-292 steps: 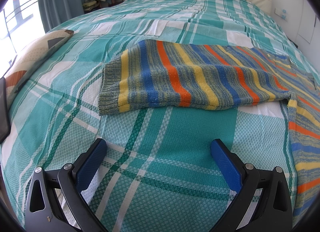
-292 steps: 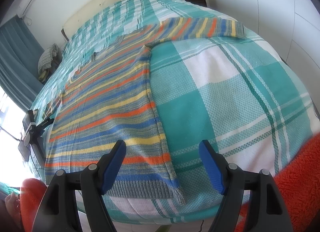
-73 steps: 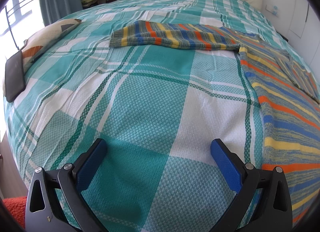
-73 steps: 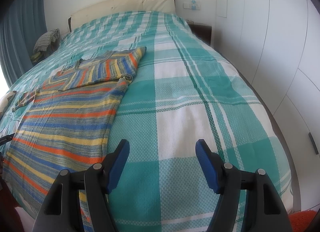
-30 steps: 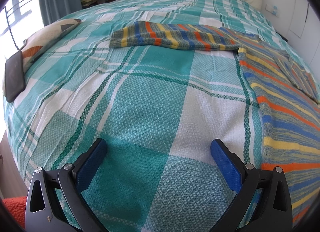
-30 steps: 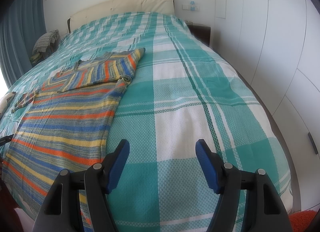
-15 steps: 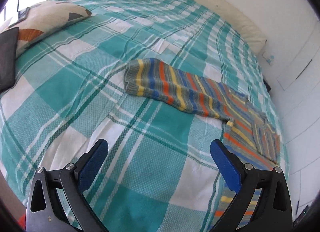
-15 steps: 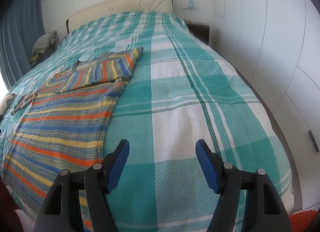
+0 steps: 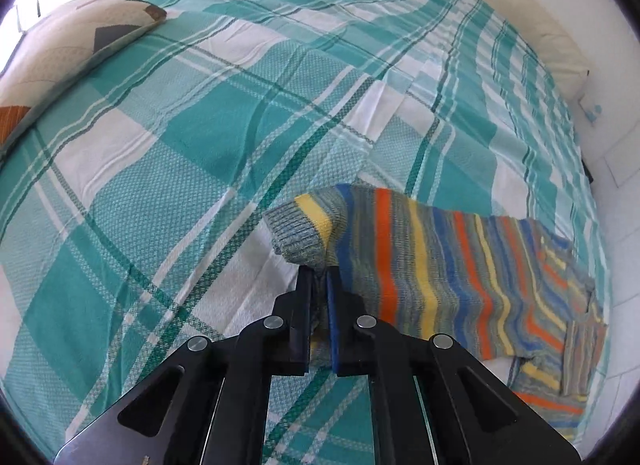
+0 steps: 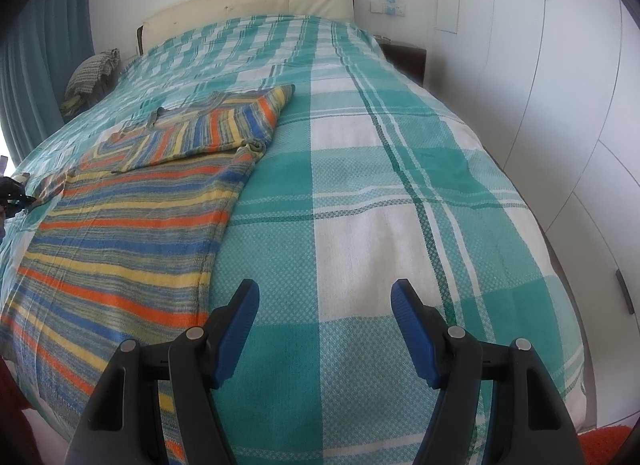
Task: Fold small clothes
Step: 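Fold the held edge over the sweater with the left tool, release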
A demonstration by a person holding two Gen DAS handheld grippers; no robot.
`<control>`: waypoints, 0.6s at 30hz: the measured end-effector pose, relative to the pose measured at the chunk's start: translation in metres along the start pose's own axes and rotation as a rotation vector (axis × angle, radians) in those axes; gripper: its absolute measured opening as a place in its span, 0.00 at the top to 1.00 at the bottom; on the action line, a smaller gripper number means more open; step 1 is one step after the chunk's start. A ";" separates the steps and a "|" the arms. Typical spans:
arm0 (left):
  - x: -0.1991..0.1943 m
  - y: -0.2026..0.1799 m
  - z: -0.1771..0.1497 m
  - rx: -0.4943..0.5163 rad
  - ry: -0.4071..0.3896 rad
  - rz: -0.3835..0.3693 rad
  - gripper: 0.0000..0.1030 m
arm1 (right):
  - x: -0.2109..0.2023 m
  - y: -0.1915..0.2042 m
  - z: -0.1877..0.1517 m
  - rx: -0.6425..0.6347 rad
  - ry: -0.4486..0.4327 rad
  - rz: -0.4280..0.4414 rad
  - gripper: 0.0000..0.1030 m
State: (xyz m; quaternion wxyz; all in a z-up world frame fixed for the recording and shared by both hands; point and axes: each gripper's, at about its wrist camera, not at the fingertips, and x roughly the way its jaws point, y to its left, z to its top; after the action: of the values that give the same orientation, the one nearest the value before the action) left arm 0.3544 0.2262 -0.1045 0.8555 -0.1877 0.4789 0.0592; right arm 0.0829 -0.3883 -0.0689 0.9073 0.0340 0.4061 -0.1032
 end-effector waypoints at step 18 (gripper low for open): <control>-0.049 -0.256 -0.045 0.368 0.028 -0.416 0.26 | -0.016 -0.006 0.001 0.043 -0.037 0.056 0.34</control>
State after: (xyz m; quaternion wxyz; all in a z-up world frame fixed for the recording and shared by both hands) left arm 0.3647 -0.0233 -0.0171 0.8623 -0.1244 0.4445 -0.2085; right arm 0.0722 -0.3922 -0.0561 0.9163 0.0631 0.3857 -0.0872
